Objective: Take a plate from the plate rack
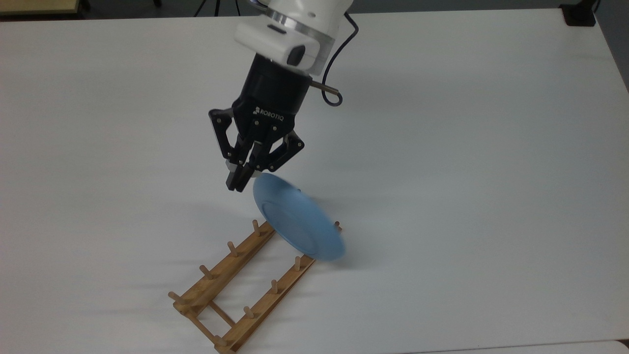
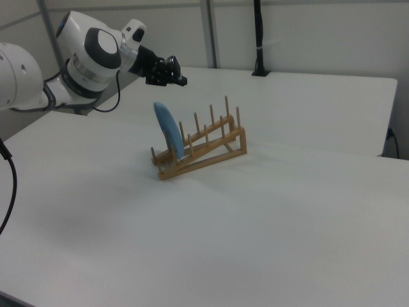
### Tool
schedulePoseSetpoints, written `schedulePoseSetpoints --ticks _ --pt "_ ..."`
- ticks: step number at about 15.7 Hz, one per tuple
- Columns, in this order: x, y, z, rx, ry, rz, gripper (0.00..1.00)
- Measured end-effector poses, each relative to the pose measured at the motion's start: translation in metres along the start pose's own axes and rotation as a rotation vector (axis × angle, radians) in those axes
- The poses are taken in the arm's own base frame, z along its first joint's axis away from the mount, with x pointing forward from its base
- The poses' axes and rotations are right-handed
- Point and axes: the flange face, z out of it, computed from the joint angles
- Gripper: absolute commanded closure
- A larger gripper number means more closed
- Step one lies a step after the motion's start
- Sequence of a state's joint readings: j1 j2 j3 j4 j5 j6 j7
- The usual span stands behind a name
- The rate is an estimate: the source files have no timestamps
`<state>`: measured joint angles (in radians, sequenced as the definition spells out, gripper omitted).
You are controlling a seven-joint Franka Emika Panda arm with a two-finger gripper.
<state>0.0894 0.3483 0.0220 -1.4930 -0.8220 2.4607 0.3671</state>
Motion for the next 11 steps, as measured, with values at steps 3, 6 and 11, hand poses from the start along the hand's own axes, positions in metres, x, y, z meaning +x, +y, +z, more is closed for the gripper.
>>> schedulePoseSetpoints --ticks 3,6,11 --pt "0.002 0.014 -0.007 -0.009 0.009 0.056 0.91" --pt "0.001 0.016 -0.006 -0.011 0.005 0.066 0.91" --pt "0.000 -0.001 -0.007 0.010 0.003 0.051 0.90"
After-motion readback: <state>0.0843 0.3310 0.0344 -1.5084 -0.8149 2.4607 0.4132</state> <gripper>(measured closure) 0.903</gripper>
